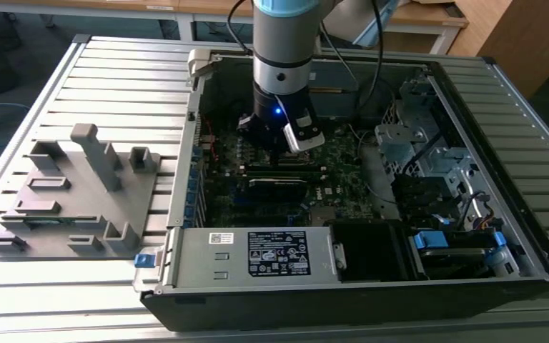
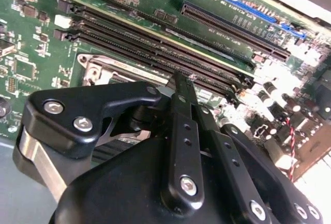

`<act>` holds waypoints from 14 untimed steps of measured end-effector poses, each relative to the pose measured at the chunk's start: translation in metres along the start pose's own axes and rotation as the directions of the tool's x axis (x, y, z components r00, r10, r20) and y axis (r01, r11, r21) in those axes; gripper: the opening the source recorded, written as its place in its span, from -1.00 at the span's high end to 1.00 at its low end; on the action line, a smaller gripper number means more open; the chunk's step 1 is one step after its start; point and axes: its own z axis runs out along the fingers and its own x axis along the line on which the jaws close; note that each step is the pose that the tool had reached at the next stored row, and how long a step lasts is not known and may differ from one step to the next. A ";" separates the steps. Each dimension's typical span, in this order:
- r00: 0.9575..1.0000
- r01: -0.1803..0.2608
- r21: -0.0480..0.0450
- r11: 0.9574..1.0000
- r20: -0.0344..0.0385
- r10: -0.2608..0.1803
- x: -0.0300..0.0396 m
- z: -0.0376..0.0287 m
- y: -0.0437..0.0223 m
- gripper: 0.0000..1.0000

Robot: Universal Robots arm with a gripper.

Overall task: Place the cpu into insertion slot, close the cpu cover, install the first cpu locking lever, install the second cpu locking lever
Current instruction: 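Install the second cpu locking lever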

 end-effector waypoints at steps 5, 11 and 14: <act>1.000 0.000 0.000 1.000 0.000 0.000 0.0005 0.0010 -0.0001 0.79; 1.000 0.000 -0.002 1.000 0.000 0.000 0.0060 0.0017 -0.0011 0.79; 1.000 0.000 -0.009 1.000 -0.001 0.000 0.0078 0.0021 -0.0014 0.79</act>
